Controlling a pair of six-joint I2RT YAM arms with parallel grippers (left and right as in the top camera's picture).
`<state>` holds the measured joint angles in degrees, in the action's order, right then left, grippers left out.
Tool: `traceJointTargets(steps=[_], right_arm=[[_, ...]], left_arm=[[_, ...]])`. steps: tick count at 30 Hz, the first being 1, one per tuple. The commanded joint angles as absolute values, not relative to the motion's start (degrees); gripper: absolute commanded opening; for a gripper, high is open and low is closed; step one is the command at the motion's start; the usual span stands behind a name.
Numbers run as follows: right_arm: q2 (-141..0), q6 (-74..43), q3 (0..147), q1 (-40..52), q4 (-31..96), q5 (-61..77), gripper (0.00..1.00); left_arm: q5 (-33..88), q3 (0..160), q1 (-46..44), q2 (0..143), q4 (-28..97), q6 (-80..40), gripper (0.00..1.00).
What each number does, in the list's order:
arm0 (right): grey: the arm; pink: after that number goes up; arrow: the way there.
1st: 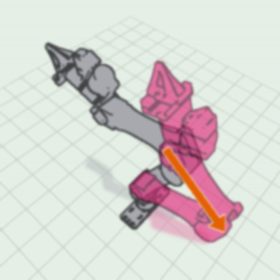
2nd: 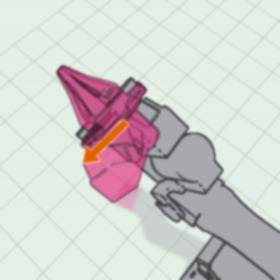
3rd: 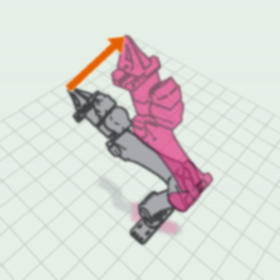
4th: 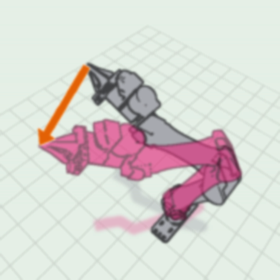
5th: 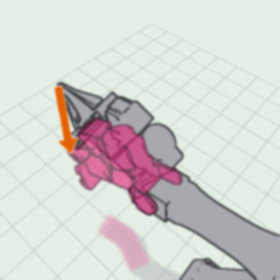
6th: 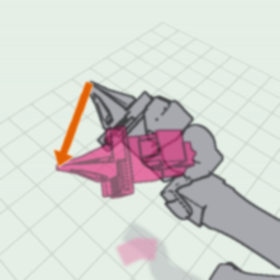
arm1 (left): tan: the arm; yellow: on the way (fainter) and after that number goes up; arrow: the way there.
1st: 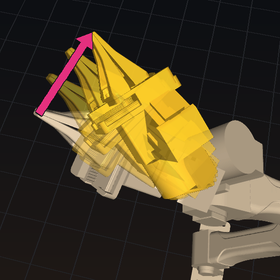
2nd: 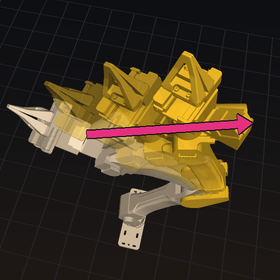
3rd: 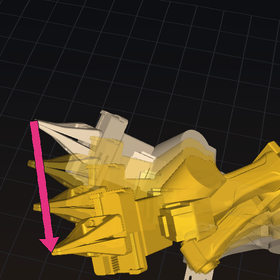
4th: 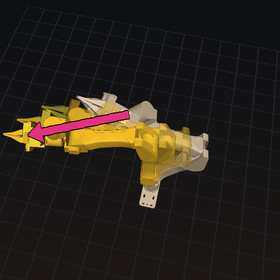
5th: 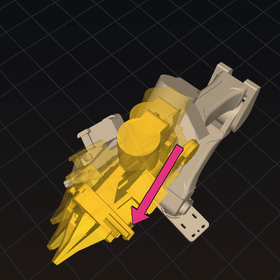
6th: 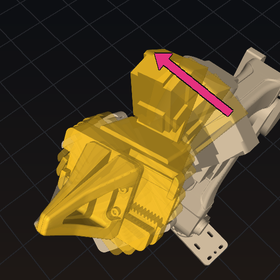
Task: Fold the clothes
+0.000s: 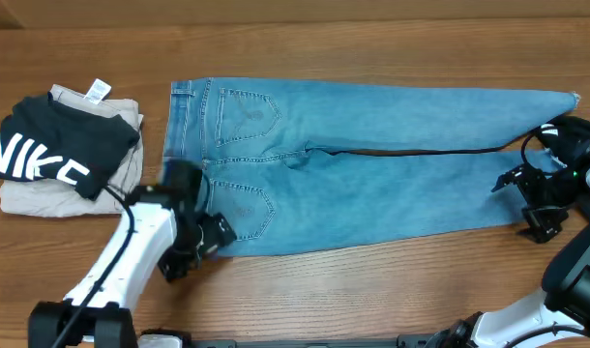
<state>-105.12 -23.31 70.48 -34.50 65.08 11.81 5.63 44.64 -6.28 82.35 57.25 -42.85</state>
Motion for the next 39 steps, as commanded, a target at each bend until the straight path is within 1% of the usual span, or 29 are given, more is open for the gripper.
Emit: traceJointTargets(steps=[1,3,5,7,9,10,12,13,14,16,18,21,22,24,25,31,33,34,35,37,38,39], right_arm=[[-103.96,-24.29,70.02,-34.74,64.75,12.99,1.00],[-103.96,-24.29,70.02,-34.74,64.75,13.15,1.00],[-103.96,-24.29,70.02,-34.74,64.79,13.13,1.00],[-103.96,-24.29,70.02,-34.74,64.95,13.13,1.00],[-103.96,-24.29,70.02,-34.74,64.95,13.13,1.00],[-103.96,-24.29,70.02,-34.74,64.95,13.13,1.00],[-103.96,-24.29,70.02,-34.74,64.99,13.13,1.00],[-103.96,-24.29,70.02,-34.74,64.99,13.13,1.00],[-103.96,-24.29,70.02,-34.74,64.97,13.13,1.00],[-103.96,-24.27,70.02,-34.74,65.06,13.13,1.00],[-103.96,-24.25,70.02,-34.74,65.49,13.10,1.00],[-103.96,-24.27,69.52,-34.74,66.13,12.25,1.00],[-103.96,-24.45,68.73,-34.74,66.26,10.15,1.00],[-103.96,-30.26,66.00,-34.81,64.97,2.70,1.00],[-103.96,-32.45,64.82,-34.98,63.05,0.86,1.00],[-103.96,-33.28,58.24,-35.22,46.54,9.37,1.00],[-103.96,-33.26,58.11,-35.20,43.51,12.08,0.86],[-103.96,-33.26,58.13,-35.20,42.72,12.34,0.67],[-103.96,-33.30,58.13,-35.22,42.72,12.12,0.28],[-103.96,-33.28,58.13,-35.33,43.38,12.08,0.08],[-103.96,-33.30,58.13,-35.38,43.99,11.64,0.04],[-103.94,-33.28,58.19,-35.38,44.66,11.25,0.04]], left_arm=[[6.24,37.78,-6.35,81.76,49.41,-53.19,1.00],[4.45,35.42,-6.35,81.76,44.12,-56.27,0.98],[3.70,34.44,-6.37,81.76,40.60,-56.40,0.87],[-0.08,34.44,-6.37,81.76,39.66,-56.38,0.70],[-4.75,34.44,-6.35,81.93,38.37,-55.64,0.47],[-4.86,34.44,-6.35,82.06,37.69,-55.20,0.38],[-4.91,34.44,-6.37,82.11,36.62,-54.63,0.31],[-5.39,34.44,-6.35,82.11,34.09,-50.63,0.28],[-5.54,34.46,-6.35,82.11,32.58,-48.31,0.22],[-4.40,34.89,-6.35,82.08,31.35,-47.33,0.06],[-0.47,35.99,-6.35,82.04,31.86,-47.00,0.04],[-0.25,39.46,-6.35,81.91,36.71,-46.65,0.04],[-0.56,40.62,-6.35,81.89,37.89,-46.33,0.04],[-0.71,42.87,-6.35,81.91,39.00,-44.47,0.04],[-0.71,43.62,-6.35,81.89,39.05,-43.77,0.04],[-0.71,45.69,-6.35,81.91,40.82,-41.93,0.04],[-0.93,45.69,-6.35,81.91,41.98,-41.93,0.04],[-1.06,45.69,-6.35,81.91,42.41,-41.91,0.04],[-1.13,45.69,-6.35,81.91,42.96,-41.91,0.04],[-1.10,45.76,-6.35,81.89,43.57,-41.91,0.04],[-1.50,45.82,-6.35,81.89,43.92,-41.91,0.04],[-2.11,45.87,-6.35,81.87,44.21,-41.91,0.04]])
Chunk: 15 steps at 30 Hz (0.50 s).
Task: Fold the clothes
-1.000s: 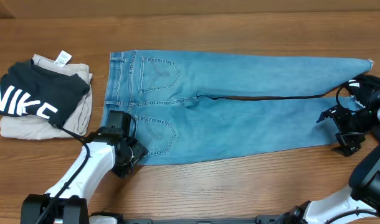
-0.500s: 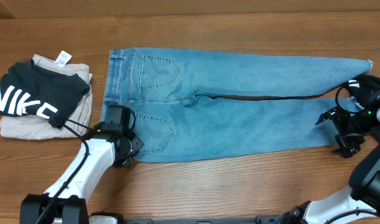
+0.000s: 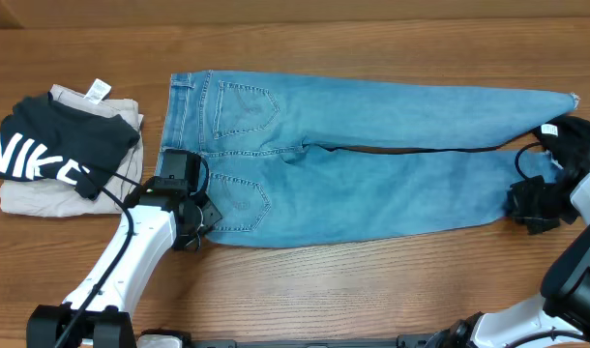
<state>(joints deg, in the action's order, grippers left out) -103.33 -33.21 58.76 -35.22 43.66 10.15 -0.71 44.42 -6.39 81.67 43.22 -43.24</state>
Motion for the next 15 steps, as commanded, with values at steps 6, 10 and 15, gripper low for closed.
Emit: traceJointTargets(steps=[6,10,15], right_arm=[[-97.23,-33.32,64.60,-35.40,55.99,2.87,0.04],[-89.84,-34.79,74.43,-35.40,67.40,-8.60,0.04],[-84.20,-34.54,83.96,-35.40,76.27,-11.35,0.04]], left_arm=[[-3.31,49.80,-6.35,79.18,51.72,-41.19,0.04],[-3.53,54.19,-6.35,71.26,55.99,-41.32,0.04],[-7.60,57.89,-6.35,58.30,62.61,-41.12,0.04]])
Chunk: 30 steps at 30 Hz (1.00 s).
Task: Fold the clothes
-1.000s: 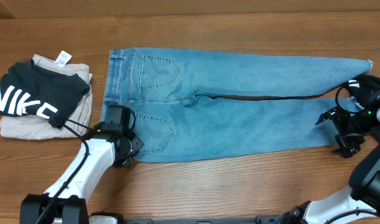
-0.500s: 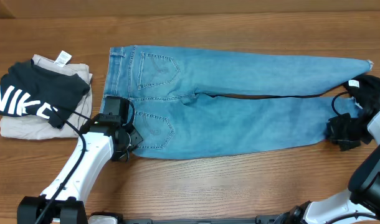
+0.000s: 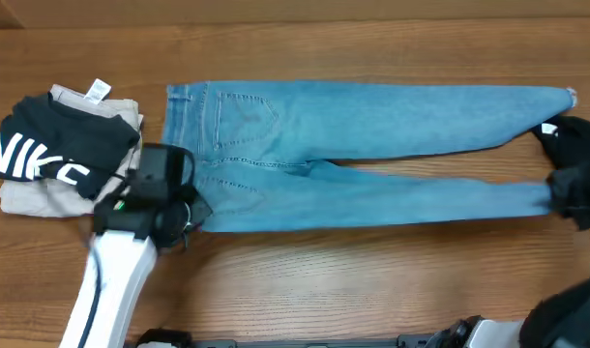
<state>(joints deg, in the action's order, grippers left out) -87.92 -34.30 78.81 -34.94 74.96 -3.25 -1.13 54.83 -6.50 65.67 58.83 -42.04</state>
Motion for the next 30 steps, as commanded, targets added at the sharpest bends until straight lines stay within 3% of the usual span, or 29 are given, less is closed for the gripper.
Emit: traceJointTargets(steps=[1,10,30], right_arm=[[-83.26,-34.52,84.47,-35.40,76.84,-11.57,0.04],[-78.56,-31.51,84.51,-35.29,75.53,-7.09,0.04],[-102.13,-32.84,84.51,-20.97,45.32,-1.56,0.04]], left_arm=[[-9.15,58.37,-6.35,56.07,65.14,-41.10,0.04],[-18.61,62.19,-6.35,45.01,78.08,-40.32,0.04],[-18.61,63.92,-6.35,81.60,44.88,-22.41,0.05]])
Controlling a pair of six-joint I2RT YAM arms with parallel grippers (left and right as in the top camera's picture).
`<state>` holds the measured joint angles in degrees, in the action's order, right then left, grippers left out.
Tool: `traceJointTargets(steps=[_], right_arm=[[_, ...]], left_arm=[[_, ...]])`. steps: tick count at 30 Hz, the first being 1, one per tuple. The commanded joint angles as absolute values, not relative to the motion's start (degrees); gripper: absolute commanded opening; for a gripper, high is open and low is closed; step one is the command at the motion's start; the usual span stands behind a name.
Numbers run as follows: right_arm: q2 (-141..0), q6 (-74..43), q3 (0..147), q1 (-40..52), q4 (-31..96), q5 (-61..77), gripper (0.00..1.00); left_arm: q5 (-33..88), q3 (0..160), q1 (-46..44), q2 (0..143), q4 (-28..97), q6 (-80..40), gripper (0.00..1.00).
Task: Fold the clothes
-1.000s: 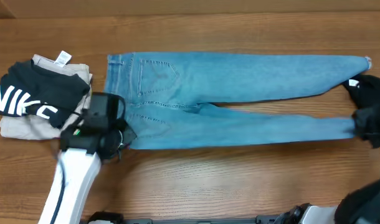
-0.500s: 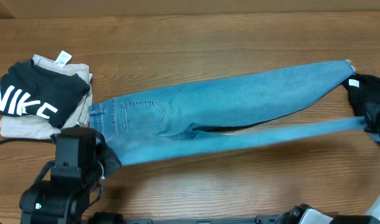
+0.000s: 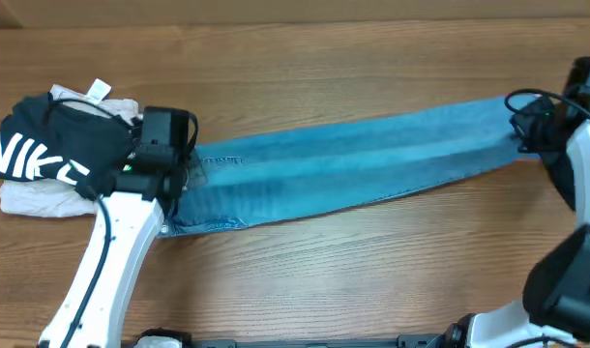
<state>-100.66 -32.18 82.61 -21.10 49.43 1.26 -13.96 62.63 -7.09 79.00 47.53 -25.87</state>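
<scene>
The blue jeans (image 3: 353, 159) are doubled lengthwise into a narrow band that runs slantwise across the table, from the waist at the lower left to the hems at the upper right. My left gripper (image 3: 184, 172) is shut on the waist end, next to the stack of clothes. My right gripper (image 3: 520, 130) is shut on the hem end near the table's right edge. Both sets of fingertips are mostly hidden by cloth and the arms.
At the far left a black Nike shirt (image 3: 53, 145) lies on a folded beige garment (image 3: 34, 201), close to my left arm. The wooden table (image 3: 324, 280) shows in front of and behind the jeans. Cables hang by the right arm.
The near edge of the jeans has gone over onto the far half, so they are half as wide. Both grippers have moved away from me, and the band now lies slanted.
The jeans first lay flat with the legs spread, and my grippers were at the near waist corner and the near hem. Then both were on those corners. The near leg was then drawn toward the far one, and now the jeans are folded in half lengthwise.
</scene>
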Motion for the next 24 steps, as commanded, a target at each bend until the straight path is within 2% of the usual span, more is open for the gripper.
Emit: traceJointTargets(steps=[1,4,7,8,9,10,11,12,17,21,22,24], right_arm=[[-102.83,-32.84,84.51,-20.75,43.44,-0.89,0.04],[-104.66,-33.08,84.49,-19.64,38.22,-0.10,0.05],[-106.00,-33.06,84.49,-18.61,34.26,0.19,0.07],[-106.67,-33.06,84.49,-17.98,32.16,0.16,0.20],[-107.18,-33.01,84.44,-17.61,30.46,0.16,0.56],[-107.28,-32.97,84.44,-17.39,29.50,0.12,0.73],[-107.28,-32.67,84.47,-17.37,29.10,0.16,0.76],[-107.15,-31.86,84.66,-17.50,29.50,0.14,0.77],[-107.11,-30.17,85.25,-20.69,40.47,0.60,0.80],[-107.11,-28.42,85.25,-21.30,50.85,4.60,0.80],[-107.11,-28.10,85.25,-21.30,52.62,6.31,0.80],[-107.13,-27.14,85.21,-21.04,56.36,8.73,0.80]], left_arm=[[-18.61,63.92,-6.35,82.46,43.53,-22.41,0.06],[-18.44,63.92,-6.35,85.86,37.76,-22.46,0.14],[-18.50,63.92,-6.35,87.79,35.92,-22.46,0.16],[-18.74,63.92,-6.33,88.47,35.20,-22.46,0.25],[-19.64,63.92,-6.28,88.90,34.33,-22.48,0.54],[-20.21,63.94,-6.24,88.99,33.67,-22.46,0.70],[-21.17,64.38,-6.04,88.90,33.76,-22.46,0.89],[-22.13,66.11,-5.54,88.68,35.35,-22.44,0.96],[-22.15,79.09,-2.24,88.20,49.65,-22.22,1.00],[-16.40,85.01,-1.80,88.20,60.80,-21.82,1.00],[-14.76,85.10,-1.87,88.20,62.33,-21.82,0.99],[-10.79,84.79,-1.89,88.36,65.78,-22.00,0.90]])
